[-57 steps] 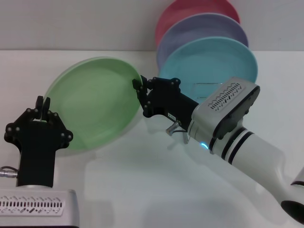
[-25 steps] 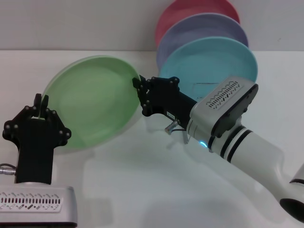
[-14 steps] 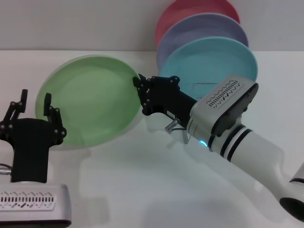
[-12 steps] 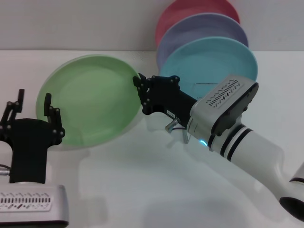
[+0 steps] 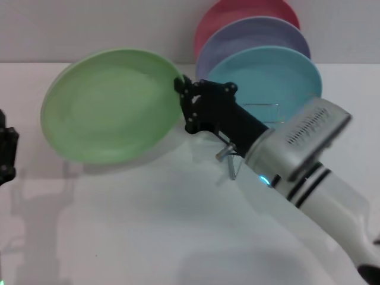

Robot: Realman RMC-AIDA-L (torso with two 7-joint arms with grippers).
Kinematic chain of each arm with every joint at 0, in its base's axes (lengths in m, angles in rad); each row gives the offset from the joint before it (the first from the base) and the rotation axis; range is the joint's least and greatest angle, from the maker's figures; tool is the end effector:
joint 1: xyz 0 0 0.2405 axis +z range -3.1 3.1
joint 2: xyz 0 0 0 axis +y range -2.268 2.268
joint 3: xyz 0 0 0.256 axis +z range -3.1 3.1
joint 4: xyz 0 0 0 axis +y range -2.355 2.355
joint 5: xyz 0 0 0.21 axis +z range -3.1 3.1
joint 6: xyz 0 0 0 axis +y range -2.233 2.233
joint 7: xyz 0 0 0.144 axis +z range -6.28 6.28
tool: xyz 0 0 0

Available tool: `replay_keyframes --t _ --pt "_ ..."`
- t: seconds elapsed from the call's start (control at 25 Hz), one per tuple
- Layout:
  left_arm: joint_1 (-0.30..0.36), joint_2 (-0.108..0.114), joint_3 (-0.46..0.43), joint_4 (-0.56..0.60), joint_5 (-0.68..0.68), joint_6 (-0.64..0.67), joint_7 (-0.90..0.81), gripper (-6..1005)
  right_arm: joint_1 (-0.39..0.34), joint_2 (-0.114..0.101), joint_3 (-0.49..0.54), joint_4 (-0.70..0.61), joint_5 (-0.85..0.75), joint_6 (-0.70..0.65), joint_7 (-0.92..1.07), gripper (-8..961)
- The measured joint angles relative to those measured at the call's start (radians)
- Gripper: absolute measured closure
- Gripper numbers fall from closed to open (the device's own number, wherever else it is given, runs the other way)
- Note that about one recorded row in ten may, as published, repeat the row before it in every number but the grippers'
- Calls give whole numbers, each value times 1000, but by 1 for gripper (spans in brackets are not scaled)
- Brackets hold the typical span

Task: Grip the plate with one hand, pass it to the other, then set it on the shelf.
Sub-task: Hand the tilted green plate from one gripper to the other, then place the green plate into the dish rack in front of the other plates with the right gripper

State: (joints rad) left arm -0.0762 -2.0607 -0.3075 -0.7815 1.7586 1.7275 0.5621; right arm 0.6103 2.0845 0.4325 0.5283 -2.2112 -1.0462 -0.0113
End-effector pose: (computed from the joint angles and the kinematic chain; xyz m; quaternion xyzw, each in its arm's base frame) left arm -0.2646 0.1996 -0.0234 -0.5500 -0.1417 -0.3339 0.7522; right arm 0.1696 0.3349 -0.1134 -0.8244 0.1107 0.3842 0.4005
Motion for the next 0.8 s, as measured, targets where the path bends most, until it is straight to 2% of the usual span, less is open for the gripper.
replay_keyframes --t 0.04,0.08,0.12,0.2,0.24,0.28,0.36,0.4,0.6,0.8 --pt "0 0 0 0 0 0 0 241 0 0 0 0 0 0 0 935" --pt "-8 -5 0 49 4 19 -66 207 -49 -2 -3 20 -1 -89 -30 935" --pt "-8 -5 0 49 4 19 -66 191 -49 -2 -3 20 -1 -89 -30 935" --pt "-33 -7 4 125 1 17 -157 159 -127 -4 -1 26 -12 -247 -49 935" --pt "-33 -7 4 125 1 17 -157 159 -127 -4 -1 26 -12 -247 -49 935" --pt "-41 -8 5 150 -1 13 -189 159 -179 -5 4 25 -20 -341 -50 935" --pt "-48 -9 2 189 -2 1 -255 159 -198 -6 4 22 -20 -375 -50 934" --pt "-52 -8 -2 211 -2 -8 -299 159 -236 -6 8 5 -20 -444 -50 934" --pt "-59 -7 -6 248 -3 -27 -361 159 -292 -6 16 -64 -16 -539 -48 935" --pt "-59 -9 -8 250 -4 -93 -388 159 -309 -6 27 -147 -14 -580 -44 935"
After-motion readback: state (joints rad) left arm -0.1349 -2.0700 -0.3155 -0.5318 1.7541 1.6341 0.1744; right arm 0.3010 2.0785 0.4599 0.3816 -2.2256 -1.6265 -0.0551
